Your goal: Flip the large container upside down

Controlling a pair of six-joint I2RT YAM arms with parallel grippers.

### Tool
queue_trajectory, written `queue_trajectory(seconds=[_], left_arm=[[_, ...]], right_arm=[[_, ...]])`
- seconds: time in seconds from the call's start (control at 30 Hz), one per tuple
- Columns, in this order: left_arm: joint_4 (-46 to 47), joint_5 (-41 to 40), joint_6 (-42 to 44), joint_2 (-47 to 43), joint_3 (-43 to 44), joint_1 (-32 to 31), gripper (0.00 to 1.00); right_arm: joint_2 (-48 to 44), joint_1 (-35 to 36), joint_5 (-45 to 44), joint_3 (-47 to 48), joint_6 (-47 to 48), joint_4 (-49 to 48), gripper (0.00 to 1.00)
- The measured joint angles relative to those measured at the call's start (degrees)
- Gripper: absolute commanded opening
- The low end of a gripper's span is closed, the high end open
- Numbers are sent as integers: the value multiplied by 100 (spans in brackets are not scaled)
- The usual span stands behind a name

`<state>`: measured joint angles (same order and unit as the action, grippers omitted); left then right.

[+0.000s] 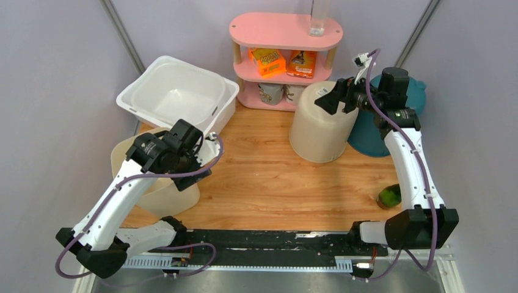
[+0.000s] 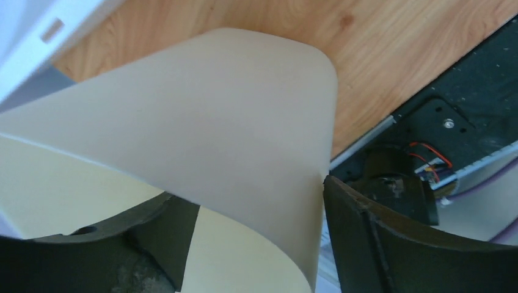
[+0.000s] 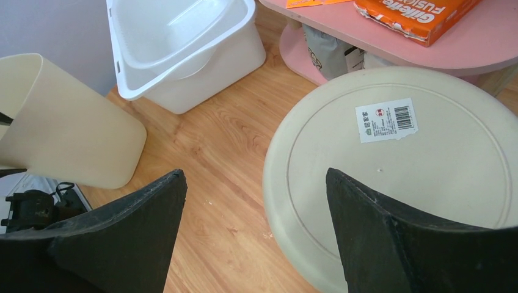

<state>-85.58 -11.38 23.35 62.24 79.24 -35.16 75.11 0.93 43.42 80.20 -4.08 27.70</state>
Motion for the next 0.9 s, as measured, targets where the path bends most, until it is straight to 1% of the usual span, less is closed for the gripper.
queue_trajectory(seconds=[0.03,0.07,0.1,0.13,0.17,0.2,0.23,0.27,0.3,0.4,0.53,0.6,0.7,0.77,0.83,0.9], left_arm=[[-61,94,-4,-50,-125,63,65],[-103,166,4,-79,-205,87,59],[-162,254,31,-83,-249,114,47],[-203,326,44,-68,-258,116,42],[-221,437,52,-37,-245,120,28],[-254,566,46,-9,-210,125,20],[-293,675,39,39,-153,129,6],[-363,807,42,109,-59,144,3],[-424,887,31,184,44,151,1],[-546,1419,122,501,680,164,0],[-514,2837,0,798,1665,184,0],[-494,3729,-83,892,2041,181,0],[-437,4859,-170,1069,2363,157,0],[-455,5372,-168,1257,2529,142,0],[-409,5698,-181,1427,2614,153,0],[-92,5954,-326,1504,2498,199,0]], right_arm=[[15,0,0,-2,-15,-15,87],[31,0,0,-2,-31,-44,87],[46,0,0,-2,-35,-66,87],[57,0,0,-2,-37,-70,87],[68,0,0,-2,-39,-74,87],[74,0,0,-2,-42,-74,87],[79,0,0,-2,-48,-76,87],[83,0,0,-2,-55,-79,87],[87,0,0,-4,-57,-83,86],[87,0,4,-74,-55,-142,86],[164,0,4,-144,-24,-138,85],[245,0,2,-144,15,-136,85],[321,0,-2,-142,83,-57,85],[348,0,-2,-142,133,-9,85],[350,0,-4,-144,205,98,85],[332,0,48,-179,315,199,85]])
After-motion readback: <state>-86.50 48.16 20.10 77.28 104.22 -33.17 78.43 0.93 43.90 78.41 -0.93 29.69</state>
